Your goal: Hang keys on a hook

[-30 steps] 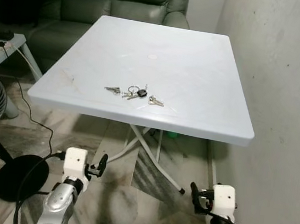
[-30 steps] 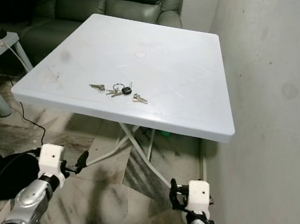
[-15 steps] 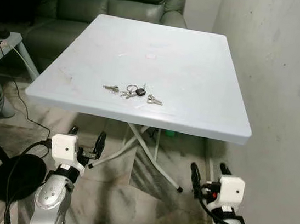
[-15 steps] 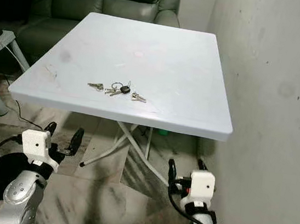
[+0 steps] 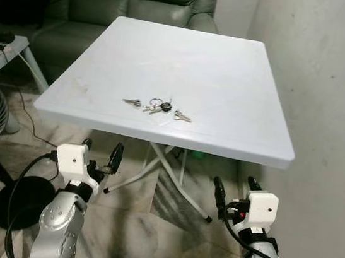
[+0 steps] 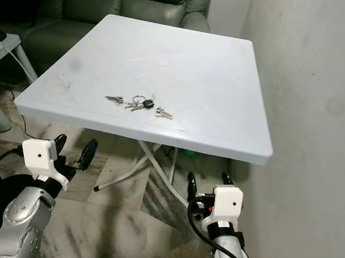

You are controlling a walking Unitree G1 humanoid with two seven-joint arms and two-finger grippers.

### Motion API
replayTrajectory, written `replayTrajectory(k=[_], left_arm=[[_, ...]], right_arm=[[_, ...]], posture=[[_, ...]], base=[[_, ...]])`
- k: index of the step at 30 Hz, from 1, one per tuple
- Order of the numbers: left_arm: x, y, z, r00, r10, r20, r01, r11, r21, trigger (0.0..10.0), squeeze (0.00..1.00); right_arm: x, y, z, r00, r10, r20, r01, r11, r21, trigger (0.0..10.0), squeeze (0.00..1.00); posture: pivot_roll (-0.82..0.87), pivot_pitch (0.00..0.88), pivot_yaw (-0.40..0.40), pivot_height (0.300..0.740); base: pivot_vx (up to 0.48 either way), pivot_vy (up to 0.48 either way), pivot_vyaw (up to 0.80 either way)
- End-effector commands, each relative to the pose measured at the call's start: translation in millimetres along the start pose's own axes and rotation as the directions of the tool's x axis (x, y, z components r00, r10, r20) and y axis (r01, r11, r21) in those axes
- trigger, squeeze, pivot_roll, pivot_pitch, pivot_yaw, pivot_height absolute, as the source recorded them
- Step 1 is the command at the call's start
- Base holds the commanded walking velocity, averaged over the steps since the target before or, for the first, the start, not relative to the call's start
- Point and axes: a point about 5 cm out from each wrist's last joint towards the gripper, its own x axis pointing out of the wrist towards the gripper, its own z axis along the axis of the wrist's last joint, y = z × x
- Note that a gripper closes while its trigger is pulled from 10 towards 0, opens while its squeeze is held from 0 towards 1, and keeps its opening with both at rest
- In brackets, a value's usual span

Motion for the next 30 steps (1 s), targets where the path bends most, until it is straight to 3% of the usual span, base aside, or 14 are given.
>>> replayTrajectory(k=[1, 30], left_arm=[[0.9, 3.5, 6.5, 1.0, 0.015, 0.014, -0.015, 1.0, 0.001, 10.0, 0.0], [4.2, -1.5, 6.1, 1.0, 0.002, -0.013, -0.003, 1.0, -0.021, 10.0, 0.0]], right_arm=[[0.8, 2.6, 3.6, 1.0, 0.008, 0.005, -0.008, 1.0, 0.006, 10.0, 0.0], [-6.5, 2.9, 4.2, 0.999, 0.033, -0.023, -0.033, 0.999, -0.005, 10.0, 0.0]], posture=[[-0.06, 0.0, 0.019, 0.732], [-0.06, 0.0, 0.005, 0.732]], base=[[0.0, 0.345, 0.0], [0.0, 0.454, 0.0]])
